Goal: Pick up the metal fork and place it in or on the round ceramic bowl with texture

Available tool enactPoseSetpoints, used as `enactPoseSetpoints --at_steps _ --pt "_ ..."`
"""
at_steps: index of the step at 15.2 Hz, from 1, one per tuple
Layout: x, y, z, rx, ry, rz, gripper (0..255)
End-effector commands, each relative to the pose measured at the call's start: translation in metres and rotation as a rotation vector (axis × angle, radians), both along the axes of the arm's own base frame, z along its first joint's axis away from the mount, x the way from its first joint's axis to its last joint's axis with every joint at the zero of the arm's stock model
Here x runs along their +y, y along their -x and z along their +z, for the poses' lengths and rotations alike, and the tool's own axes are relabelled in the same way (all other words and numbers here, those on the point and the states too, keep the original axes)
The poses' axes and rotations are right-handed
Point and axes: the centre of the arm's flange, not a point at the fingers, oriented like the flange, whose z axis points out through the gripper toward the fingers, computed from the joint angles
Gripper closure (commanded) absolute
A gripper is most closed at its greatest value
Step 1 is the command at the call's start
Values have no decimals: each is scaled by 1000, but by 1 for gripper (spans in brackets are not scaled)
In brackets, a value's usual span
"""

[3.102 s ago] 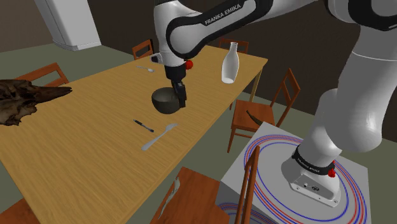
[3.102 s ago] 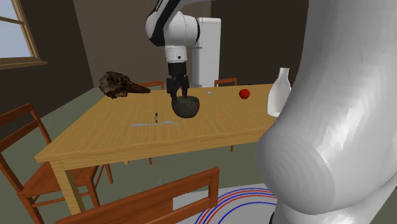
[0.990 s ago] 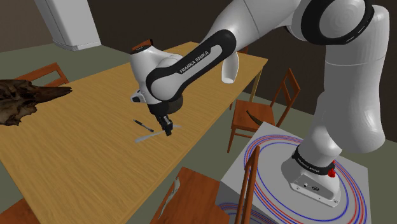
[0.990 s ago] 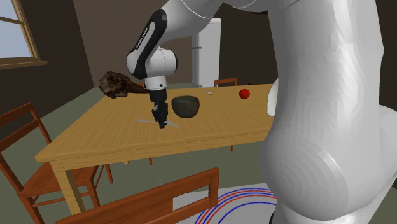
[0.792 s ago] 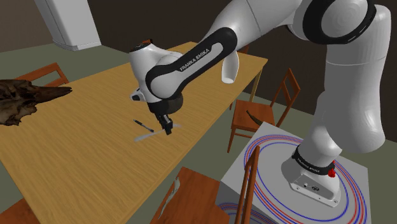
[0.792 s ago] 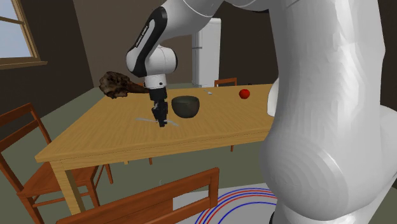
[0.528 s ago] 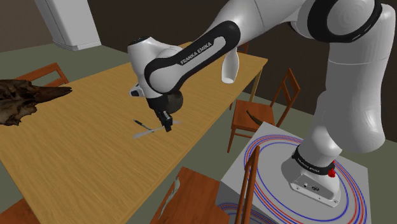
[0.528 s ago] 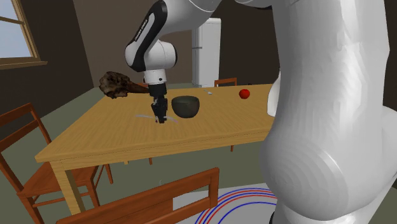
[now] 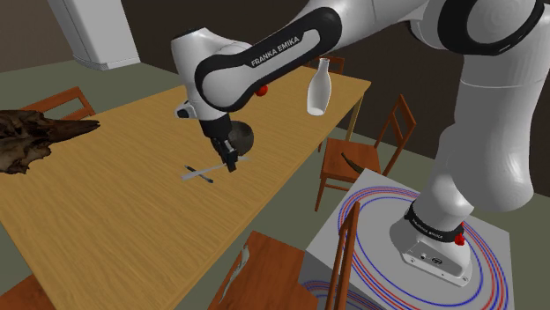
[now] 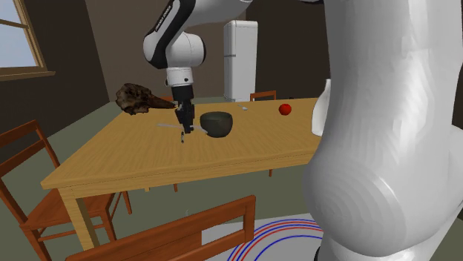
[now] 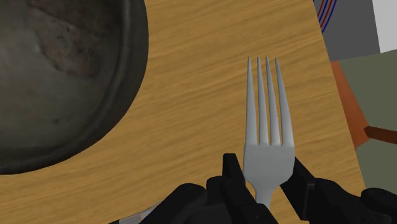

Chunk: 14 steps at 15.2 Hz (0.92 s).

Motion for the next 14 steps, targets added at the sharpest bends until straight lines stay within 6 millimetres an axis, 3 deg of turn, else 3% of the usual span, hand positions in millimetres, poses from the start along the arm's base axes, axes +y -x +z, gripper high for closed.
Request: enactPoseSetpoints --at_steps 1,14 --pt "0 0 11 0 0 0 255" --pt "0 0 80 0 0 0 255"
